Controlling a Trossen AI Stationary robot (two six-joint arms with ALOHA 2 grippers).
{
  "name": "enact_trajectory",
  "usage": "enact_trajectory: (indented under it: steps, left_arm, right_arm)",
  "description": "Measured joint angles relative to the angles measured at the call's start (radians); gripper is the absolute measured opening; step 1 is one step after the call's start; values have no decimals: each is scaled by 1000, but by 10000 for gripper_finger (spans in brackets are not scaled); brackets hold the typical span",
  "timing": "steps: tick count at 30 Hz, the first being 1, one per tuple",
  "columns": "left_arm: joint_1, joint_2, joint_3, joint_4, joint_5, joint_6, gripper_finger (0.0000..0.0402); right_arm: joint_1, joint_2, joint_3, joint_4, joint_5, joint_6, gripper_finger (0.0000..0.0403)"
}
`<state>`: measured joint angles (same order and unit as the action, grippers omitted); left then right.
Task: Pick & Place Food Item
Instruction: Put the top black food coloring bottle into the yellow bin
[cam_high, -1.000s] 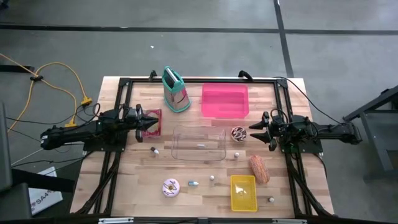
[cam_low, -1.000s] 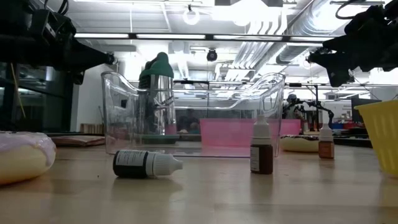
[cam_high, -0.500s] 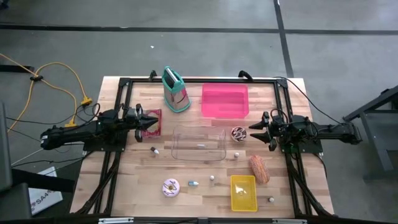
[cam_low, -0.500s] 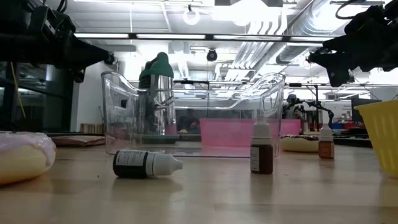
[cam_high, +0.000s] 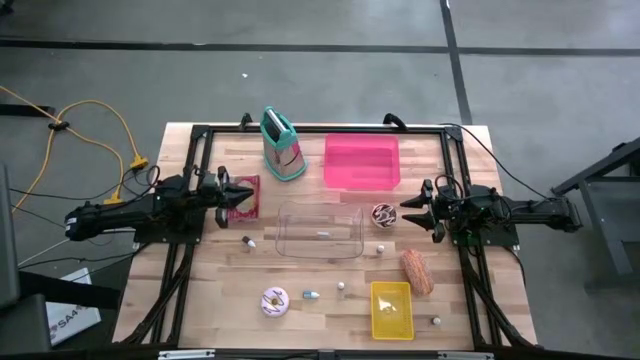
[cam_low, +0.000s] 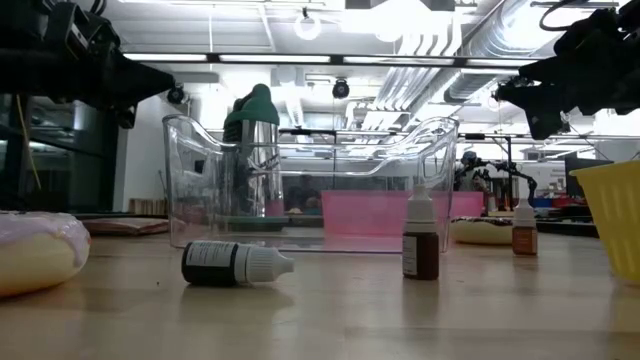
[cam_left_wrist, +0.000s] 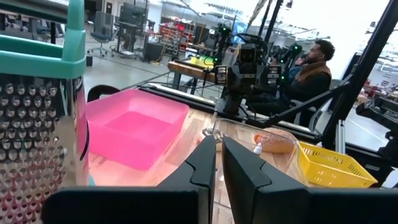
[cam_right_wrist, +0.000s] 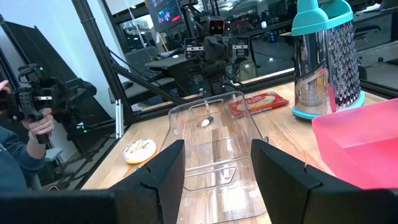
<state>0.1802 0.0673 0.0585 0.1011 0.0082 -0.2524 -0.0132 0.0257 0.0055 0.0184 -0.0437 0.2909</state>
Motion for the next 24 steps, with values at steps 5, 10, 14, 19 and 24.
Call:
enact_trajectory:
  steps: [5,10,14,19,24]
  left_arm:
    - [0,0,30,-42,0,-1,26]
    - [0,0,86,-151,0,14,26]
    - [0,25,146,-258,0,16,26]
    - [0,117,231,-356,1,16,26]
    - [0,260,337,-427,16,43,26]
  right_arm:
    - [0,0,0,0,0,0,174]
    - [0,0,0,0,0,0,174]
    - [0,0,0,0,0,0,174]
    - [0,0,0,0,0,0,174]
    - [0,0,0,0,0,0,174]
